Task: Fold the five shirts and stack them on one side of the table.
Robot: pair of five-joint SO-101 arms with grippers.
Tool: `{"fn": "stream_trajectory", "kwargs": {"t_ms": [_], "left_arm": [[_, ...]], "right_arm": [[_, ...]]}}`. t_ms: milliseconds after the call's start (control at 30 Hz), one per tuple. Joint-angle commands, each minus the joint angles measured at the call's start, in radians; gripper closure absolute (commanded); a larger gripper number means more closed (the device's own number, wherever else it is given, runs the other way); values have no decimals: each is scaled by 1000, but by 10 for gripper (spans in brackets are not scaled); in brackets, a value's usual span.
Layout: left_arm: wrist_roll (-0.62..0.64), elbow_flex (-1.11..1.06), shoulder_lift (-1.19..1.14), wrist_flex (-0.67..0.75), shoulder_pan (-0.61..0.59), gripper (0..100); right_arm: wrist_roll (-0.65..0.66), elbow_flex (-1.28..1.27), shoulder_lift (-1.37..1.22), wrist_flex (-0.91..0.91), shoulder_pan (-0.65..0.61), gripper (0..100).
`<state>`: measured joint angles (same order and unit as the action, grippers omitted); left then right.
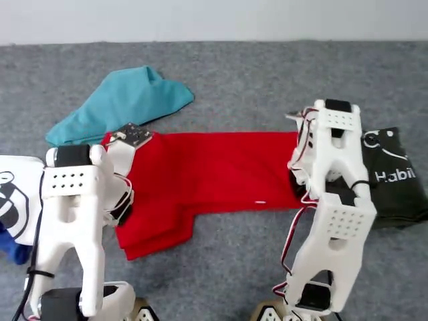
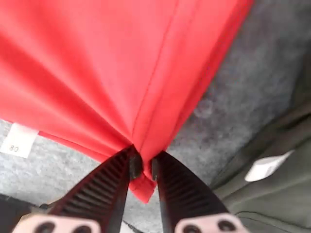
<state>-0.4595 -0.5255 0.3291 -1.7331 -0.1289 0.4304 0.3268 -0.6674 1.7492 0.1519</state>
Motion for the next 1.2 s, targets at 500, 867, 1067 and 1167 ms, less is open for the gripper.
{"fn": "stream_trajectory", "kwargs": {"t_ms": [500, 867, 1067, 1167], "left_arm": [[89, 117, 135, 8, -32, 926], [239, 194, 175, 109, -167, 924], [166, 199, 158, -28, -163, 924], [61, 25, 140, -21, -126, 924]], "right_arm": [[15, -127, 354, 45, -25, 732], [8, -170, 544, 10, -576, 794], [8, -147, 467, 5, -723, 794], [8, -137, 456, 12, -653, 794]]}}
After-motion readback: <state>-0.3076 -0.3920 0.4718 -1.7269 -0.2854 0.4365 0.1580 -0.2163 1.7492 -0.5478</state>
